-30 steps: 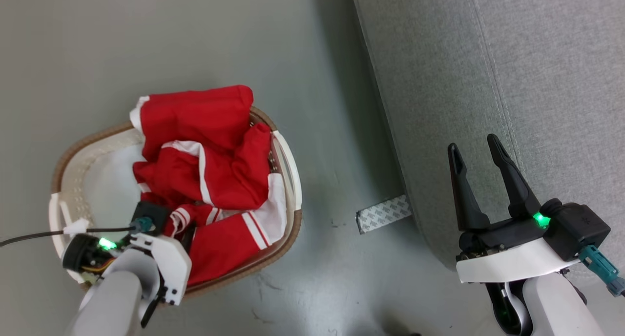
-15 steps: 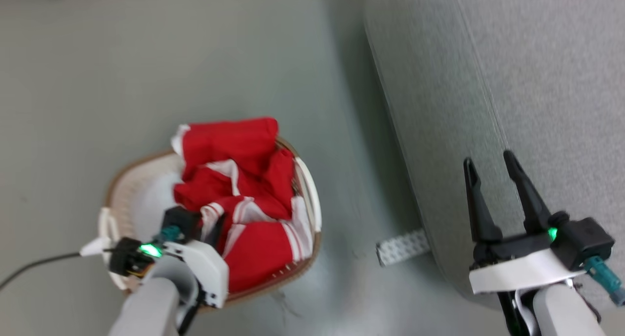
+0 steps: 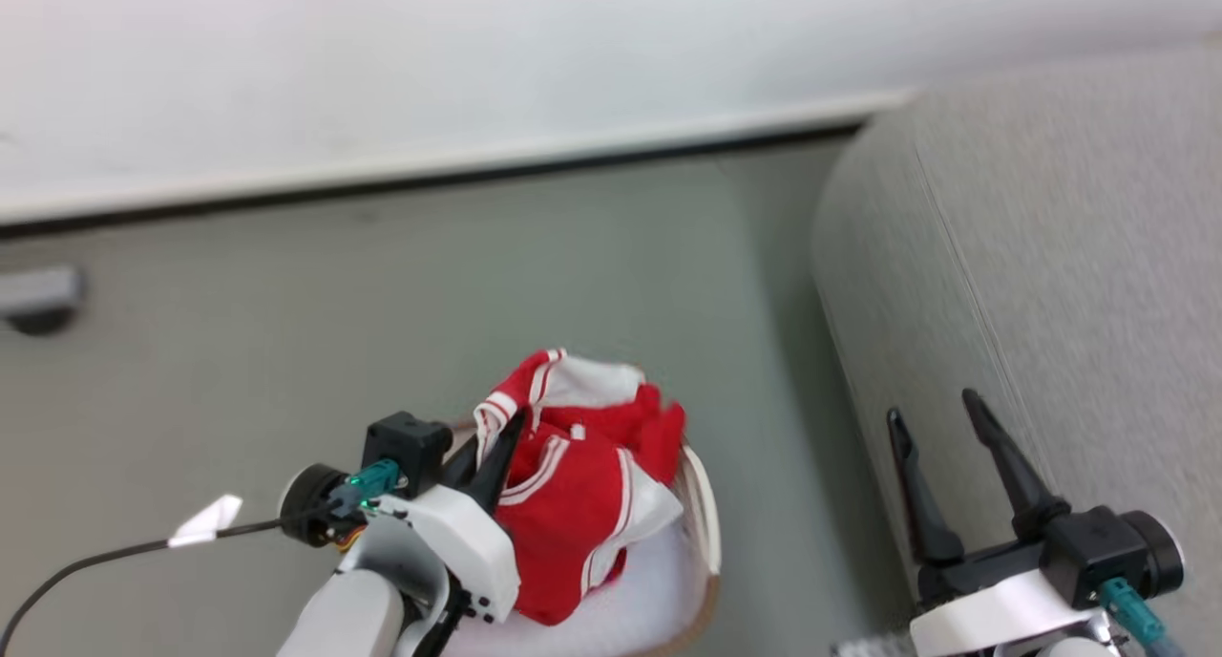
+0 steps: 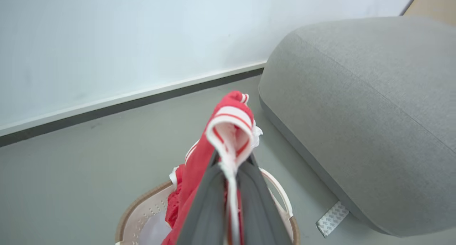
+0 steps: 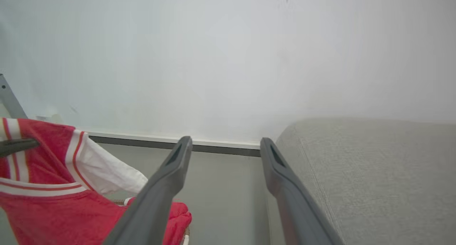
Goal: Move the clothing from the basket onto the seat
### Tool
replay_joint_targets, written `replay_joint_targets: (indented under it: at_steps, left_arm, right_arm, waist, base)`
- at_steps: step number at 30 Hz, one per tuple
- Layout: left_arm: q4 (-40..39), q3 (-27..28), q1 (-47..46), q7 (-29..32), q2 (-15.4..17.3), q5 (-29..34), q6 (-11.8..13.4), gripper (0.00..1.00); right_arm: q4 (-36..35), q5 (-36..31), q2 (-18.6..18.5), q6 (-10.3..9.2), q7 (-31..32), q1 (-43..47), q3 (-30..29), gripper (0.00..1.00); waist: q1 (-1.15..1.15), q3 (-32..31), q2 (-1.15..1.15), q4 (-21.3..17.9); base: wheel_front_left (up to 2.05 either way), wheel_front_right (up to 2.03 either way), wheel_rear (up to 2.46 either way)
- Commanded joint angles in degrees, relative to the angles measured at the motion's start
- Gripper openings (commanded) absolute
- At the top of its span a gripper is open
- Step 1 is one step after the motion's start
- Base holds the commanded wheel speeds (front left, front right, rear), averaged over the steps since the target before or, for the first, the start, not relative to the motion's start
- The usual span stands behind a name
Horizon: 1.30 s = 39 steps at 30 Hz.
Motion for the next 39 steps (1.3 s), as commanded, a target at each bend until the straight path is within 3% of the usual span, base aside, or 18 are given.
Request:
replay_joint_targets:
  at_steps: [1, 7, 14, 20, 28, 39]
  left_arm:
    - [-3.2, 0.12, 1.51, 1.02, 0.43, -0.67, 0.26, 0.0]
    - [-16.14, 0.01, 3.99, 6.15, 1.43, -2.06, 0.93, 0.0]
    - [-24.9, 0.19, 4.58, 11.59, 2.83, -3.38, 1.46, 0.0]
    - [-28.76, -0.57, 4.99, 13.89, 2.47, -4.04, 1.85, 0.0]
    - [-31.2, -2.13, 5.8, 15.38, 2.61, -4.28, 1.77, 0.0]
    - [-33.49, -6.44, 5.58, 15.63, 1.02, -6.75, 0.76, 0.0]
  right_arm:
    - [-0.33, -0.88, -0.28, -0.12, -0.09, 1.1, 0.3, 1.0]
    - [-1.4, -2.32, -0.24, -0.12, -0.09, 1.22, 4.77, 1.0]
    - [-0.15, -3.13, -2.41, -0.12, -0.09, -3.24, 15.59, 1.0]
    - [1.39, 1.27, -6.5, -0.12, -0.09, -8.09, 25.78, 1.0]
    - [1.93, 5.16, -10.08, -0.13, -0.1, -15.07, 33.86, 1.0]
    - [8.32, 18.16, -13.42, -0.13, 2.0, -28.09, 51.58, 1.0]
  waist:
    - [0.01, -5.39, 0.0, 4.2]
    - [0.01, -8.94, 0.0, 5.4]
    - [0.01, -11.39, 0.0, 5.17]
    - [0.01, -12.27, 0.0, 5.08]
    - [0.01, -12.33, 0.0, 4.99]
    - [0.01, -11.95, 0.0, 5.9]
  base:
    - [0.0, 0.0, 0.0]
    - [0.0, 0.0, 0.0]
    - [0.0, 0.0, 0.0]
    - [0.0, 0.0, 0.0]
    - [0.0, 0.0, 0.0]
    - [0.0, 0.0, 0.0]
